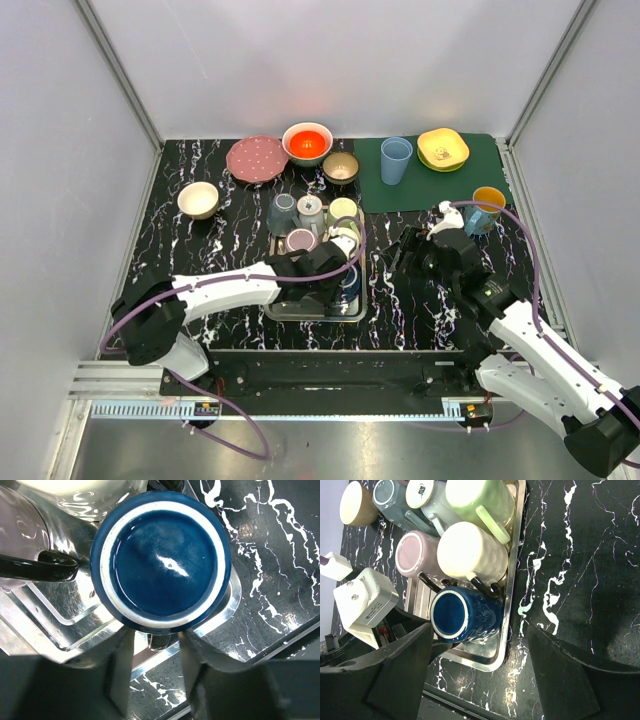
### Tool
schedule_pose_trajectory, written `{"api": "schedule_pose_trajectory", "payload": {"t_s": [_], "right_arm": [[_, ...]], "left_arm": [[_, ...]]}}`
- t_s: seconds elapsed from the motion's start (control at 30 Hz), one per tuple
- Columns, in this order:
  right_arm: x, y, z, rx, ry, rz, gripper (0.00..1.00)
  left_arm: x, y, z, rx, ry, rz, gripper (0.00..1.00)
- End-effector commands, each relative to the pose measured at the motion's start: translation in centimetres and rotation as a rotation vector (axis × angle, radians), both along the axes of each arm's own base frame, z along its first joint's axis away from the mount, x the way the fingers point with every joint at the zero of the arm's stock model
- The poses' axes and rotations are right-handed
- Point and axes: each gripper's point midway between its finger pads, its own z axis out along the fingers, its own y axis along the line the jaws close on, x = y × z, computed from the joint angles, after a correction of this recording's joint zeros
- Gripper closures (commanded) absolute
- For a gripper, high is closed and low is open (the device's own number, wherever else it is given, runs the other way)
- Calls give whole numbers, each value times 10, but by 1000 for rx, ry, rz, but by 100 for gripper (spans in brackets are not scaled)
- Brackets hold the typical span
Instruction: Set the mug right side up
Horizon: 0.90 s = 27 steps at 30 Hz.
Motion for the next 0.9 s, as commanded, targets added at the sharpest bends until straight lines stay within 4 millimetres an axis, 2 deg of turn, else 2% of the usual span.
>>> {"api": "schedule_pose_trajectory", "payload": {"t_s": [0.0, 0.13, 0.33, 0.4, 0.47, 0.5, 0.6, 0.63, 0.67, 0.8, 0.83, 0.87], "right_arm": [[1, 2, 5, -5, -26, 14, 19], [1, 2, 2, -6, -18, 14, 19], [0, 1, 2, -4, -22, 12, 20], [-2, 1, 2, -4, -22, 19, 20], [-2, 1, 2, -3, -16, 17, 20], [-3, 1, 5, 3, -21, 20, 20], [-5, 3, 14, 20, -36, 33, 20], [-6, 4, 19, 29, -46, 41, 20], [-8, 5, 27, 40, -59, 50, 20], [-18, 7, 57, 101, -114, 87, 20], [-19, 7, 62, 119, -122, 84, 20], [-20, 6, 70, 136, -138, 80, 19]], "left_arm": [[7, -7, 8, -31, -27, -4, 63], [6, -6, 5, -25, -23, -14, 74], [3, -9, 0, -24, -4, -34, 77], [2, -10, -1, -25, 2, -46, 84], [1, -12, -1, -31, 6, -54, 100], [0, -13, 2, -38, 6, -59, 100], [-3, -15, 24, -88, -35, -72, 100], [-7, -14, 44, -121, -67, -78, 100], [-7, -13, 55, -135, -93, -69, 100], [-14, -9, 135, -310, -184, -53, 100], [-17, -5, 160, -376, -212, -47, 100], [-17, -2, 174, -409, -234, -35, 100]]}}
